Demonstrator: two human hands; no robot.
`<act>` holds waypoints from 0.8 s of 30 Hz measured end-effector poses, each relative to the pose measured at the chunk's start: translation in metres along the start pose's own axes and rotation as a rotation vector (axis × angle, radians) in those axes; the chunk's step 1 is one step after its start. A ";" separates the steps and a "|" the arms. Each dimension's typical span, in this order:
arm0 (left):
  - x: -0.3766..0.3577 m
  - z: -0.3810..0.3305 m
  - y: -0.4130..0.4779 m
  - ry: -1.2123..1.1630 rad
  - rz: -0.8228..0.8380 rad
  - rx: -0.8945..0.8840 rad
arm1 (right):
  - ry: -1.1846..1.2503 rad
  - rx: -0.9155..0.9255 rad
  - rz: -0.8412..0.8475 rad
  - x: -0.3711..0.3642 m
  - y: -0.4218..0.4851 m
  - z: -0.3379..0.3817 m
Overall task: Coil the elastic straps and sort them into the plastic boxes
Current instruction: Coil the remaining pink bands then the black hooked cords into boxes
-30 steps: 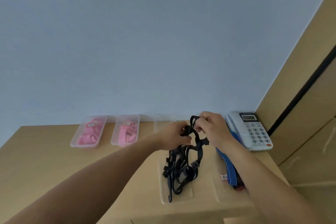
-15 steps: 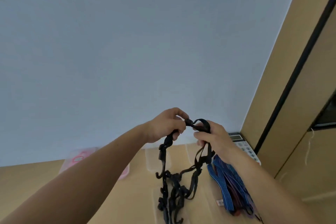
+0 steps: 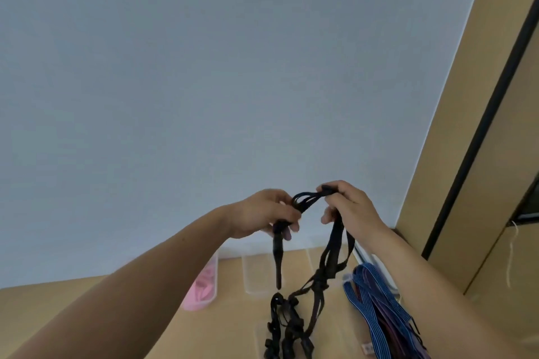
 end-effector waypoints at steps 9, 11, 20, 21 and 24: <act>0.010 0.002 -0.002 -0.090 -0.081 -0.105 | -0.205 -0.069 0.050 -0.004 -0.004 -0.009; 0.008 -0.008 0.001 -0.034 -0.100 -0.151 | -0.169 -0.012 0.141 -0.016 -0.008 -0.007; -0.009 -0.004 -0.001 -0.320 0.098 -0.014 | 0.039 0.019 -0.028 -0.008 -0.005 0.003; -0.012 -0.002 -0.003 -0.327 0.141 0.007 | 0.053 0.003 -0.070 -0.004 -0.002 0.002; -0.011 0.003 -0.007 -0.334 0.153 0.015 | 0.049 -0.053 -0.183 0.010 0.003 0.003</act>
Point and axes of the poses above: each hand's wrist, its own y-axis towards the middle knuckle, its own x-axis out of the back of the hand, z = x × y, the point moved 6 cm from there along y, towards the middle knuckle, and after that the axes turned 4 degrees about x, right-handed, at the moved point
